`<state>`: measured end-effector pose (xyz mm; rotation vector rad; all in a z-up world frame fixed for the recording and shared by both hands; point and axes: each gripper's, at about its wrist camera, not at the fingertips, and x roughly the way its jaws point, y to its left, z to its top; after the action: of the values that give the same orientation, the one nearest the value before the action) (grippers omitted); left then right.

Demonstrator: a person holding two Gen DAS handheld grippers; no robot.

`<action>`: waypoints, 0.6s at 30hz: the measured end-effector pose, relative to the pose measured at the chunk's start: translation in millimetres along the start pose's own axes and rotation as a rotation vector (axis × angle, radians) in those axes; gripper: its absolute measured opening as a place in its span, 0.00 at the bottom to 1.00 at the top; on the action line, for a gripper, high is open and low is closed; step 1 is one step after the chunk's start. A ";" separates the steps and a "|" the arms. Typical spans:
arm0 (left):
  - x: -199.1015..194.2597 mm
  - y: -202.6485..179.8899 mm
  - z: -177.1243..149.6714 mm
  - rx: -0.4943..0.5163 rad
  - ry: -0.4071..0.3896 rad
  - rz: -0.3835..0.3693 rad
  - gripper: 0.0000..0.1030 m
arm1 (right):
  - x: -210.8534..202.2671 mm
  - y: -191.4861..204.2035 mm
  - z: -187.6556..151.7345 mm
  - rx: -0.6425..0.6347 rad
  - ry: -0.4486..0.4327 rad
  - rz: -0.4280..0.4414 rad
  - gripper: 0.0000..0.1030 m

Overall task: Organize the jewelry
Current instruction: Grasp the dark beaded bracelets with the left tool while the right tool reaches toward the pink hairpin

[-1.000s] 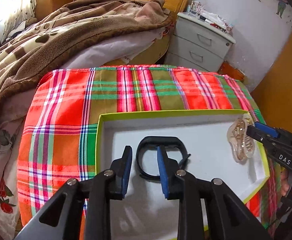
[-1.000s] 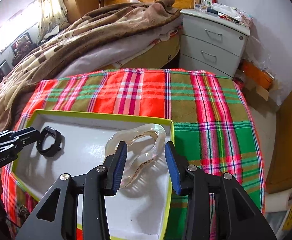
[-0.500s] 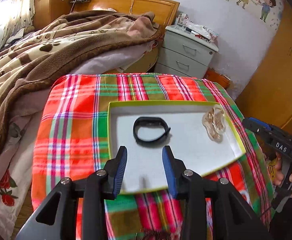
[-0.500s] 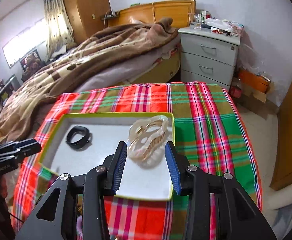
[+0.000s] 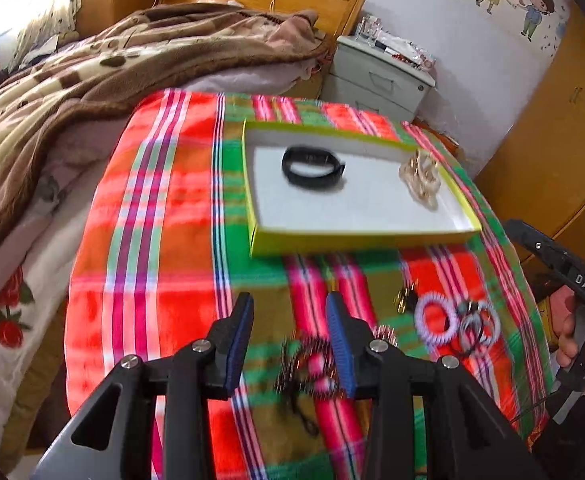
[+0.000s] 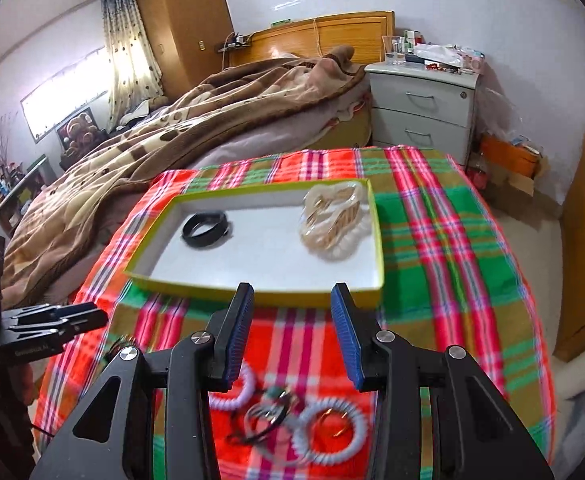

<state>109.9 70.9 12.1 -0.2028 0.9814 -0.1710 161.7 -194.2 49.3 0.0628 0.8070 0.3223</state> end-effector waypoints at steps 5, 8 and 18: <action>3.6 1.4 -20.5 -0.002 0.028 0.014 0.38 | 0.6 14.7 -20.9 -0.003 0.006 0.035 0.40; 4.6 -1.4 -26.9 0.007 0.032 0.015 0.38 | 0.3 26.0 -31.7 -0.024 0.000 0.053 0.40; 13.8 -8.5 -39.6 0.017 0.049 0.055 0.38 | -5.1 43.3 -47.6 -0.041 -0.010 0.072 0.40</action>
<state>83.8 55.7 -18.3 -0.1569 1.0330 -0.1345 113.0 -157.9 27.6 0.0552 0.7892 0.4065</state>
